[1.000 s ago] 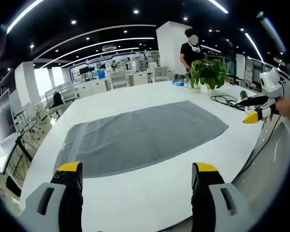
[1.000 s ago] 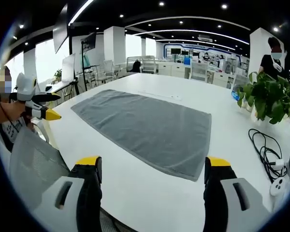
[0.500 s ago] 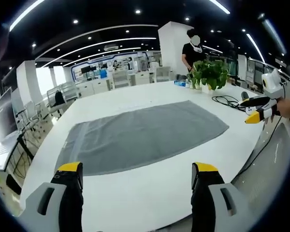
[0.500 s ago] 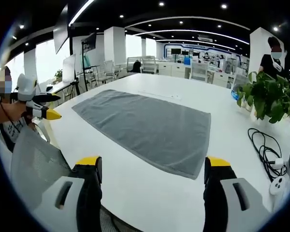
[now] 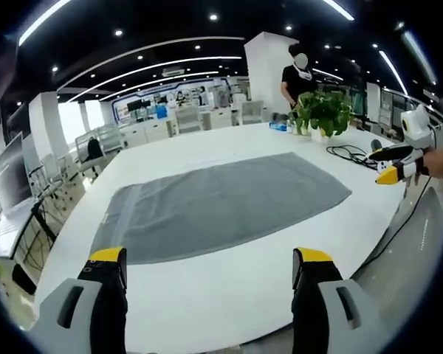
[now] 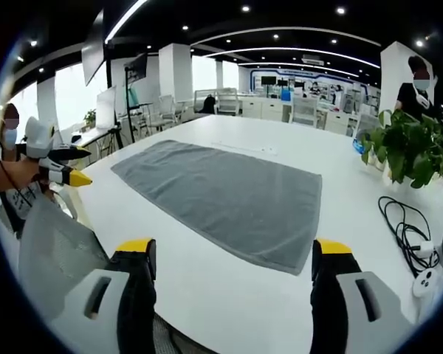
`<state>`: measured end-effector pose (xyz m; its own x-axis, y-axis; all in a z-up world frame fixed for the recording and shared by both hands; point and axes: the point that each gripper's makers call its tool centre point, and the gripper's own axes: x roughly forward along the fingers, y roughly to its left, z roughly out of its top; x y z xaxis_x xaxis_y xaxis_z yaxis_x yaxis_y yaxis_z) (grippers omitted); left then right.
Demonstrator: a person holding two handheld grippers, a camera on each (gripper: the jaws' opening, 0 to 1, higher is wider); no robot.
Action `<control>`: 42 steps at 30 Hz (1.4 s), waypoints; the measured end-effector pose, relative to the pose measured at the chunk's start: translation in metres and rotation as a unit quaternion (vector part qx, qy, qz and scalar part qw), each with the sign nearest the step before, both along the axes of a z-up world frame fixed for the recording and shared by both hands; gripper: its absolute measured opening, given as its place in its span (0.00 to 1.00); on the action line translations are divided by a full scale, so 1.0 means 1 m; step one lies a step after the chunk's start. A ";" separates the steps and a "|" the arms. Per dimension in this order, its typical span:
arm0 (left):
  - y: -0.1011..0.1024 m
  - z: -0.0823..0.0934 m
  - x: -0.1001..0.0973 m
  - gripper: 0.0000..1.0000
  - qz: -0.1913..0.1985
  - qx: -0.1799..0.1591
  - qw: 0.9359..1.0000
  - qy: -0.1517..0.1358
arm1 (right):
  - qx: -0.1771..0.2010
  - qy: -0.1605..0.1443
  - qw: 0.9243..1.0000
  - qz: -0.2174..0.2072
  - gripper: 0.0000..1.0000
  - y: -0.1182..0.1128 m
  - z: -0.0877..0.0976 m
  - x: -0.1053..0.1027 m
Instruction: Fold the towel on the table until its edges align and the towel forms a compact rectangular stack.
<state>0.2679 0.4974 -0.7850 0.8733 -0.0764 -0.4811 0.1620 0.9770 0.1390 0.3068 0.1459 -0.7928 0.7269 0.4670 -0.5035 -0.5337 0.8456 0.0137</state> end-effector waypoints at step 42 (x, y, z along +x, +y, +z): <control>-0.036 0.024 -0.004 0.93 -0.017 0.029 0.999 0.002 | 0.033 -0.002 0.999 0.028 0.87 -0.015 0.020 0.000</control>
